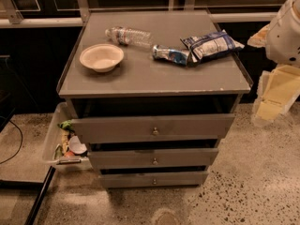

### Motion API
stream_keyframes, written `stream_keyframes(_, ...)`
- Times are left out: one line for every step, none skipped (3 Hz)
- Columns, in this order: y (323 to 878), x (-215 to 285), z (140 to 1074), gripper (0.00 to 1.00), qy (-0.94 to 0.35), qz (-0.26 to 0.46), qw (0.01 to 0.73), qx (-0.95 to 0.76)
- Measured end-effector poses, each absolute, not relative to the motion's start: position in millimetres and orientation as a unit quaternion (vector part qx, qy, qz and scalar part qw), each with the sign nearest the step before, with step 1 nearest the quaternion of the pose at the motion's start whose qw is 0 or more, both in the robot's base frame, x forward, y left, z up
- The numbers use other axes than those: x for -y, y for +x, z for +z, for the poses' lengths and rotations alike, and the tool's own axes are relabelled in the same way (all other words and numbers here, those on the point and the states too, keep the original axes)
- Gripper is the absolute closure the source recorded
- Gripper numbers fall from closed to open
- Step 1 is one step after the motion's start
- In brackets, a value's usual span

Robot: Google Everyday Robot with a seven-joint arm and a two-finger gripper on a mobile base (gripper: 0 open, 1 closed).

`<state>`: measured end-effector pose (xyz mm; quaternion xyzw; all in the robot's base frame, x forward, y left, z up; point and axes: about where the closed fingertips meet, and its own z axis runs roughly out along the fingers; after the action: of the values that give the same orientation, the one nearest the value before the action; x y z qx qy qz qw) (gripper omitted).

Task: Open middle drawer

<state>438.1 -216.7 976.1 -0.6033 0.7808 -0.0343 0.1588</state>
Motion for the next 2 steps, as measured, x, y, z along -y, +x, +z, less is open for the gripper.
stream_keyframes(438.4, 216.7, 976.5, 0.0, -0.603, -0.035, 0.16, -0.781)
stream_keyframes(440.8, 219.3, 953.7, 0.0, -0.604, -0.03, 0.156, -0.781)
